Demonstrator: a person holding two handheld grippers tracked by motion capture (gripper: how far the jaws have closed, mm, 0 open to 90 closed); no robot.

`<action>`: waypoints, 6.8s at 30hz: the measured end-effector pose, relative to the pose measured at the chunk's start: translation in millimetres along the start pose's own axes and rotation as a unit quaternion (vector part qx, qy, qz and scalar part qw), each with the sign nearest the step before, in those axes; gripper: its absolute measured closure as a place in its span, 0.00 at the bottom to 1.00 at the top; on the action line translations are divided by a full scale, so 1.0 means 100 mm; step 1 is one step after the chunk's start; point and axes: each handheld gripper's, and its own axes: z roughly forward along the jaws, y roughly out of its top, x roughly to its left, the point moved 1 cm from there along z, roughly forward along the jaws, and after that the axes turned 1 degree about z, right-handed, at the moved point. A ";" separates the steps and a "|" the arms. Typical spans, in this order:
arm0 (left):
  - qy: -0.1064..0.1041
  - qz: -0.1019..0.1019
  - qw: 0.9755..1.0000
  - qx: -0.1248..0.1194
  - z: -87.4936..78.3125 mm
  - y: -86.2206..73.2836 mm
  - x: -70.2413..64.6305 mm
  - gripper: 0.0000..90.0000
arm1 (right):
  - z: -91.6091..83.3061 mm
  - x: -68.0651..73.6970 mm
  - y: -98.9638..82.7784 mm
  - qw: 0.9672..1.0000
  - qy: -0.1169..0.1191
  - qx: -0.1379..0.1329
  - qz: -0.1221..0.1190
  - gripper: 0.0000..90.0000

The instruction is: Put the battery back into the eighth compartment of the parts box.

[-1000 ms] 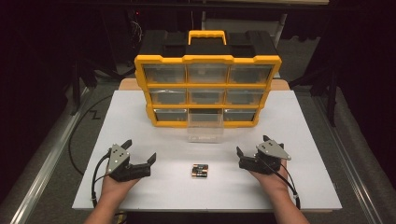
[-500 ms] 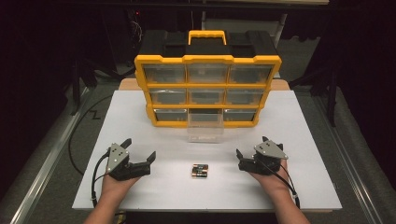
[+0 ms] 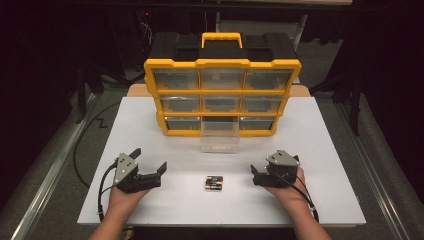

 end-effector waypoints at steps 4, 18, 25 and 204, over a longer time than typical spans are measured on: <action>-0.003 -0.001 1.000 -0.002 -0.02 0.00 -0.01 0.01 | 0.01 -0.01 0.00 1.000 0.000 0.022 0.003 0.01; -0.007 -0.003 1.000 -0.005 0.00 0.00 -0.01 0.01 | 0.07 -0.05 0.02 0.994 0.030 0.104 0.023 0.01; -0.011 -0.003 1.000 -0.008 -0.01 0.02 -0.02 0.01 | 0.06 -0.08 0.06 0.989 0.047 0.136 0.023 0.01; -0.018 0.007 1.000 -0.020 -0.10 0.03 -0.03 0.02 | 0.21 1.32 0.91 0.805 0.305 0.314 -0.401 0.77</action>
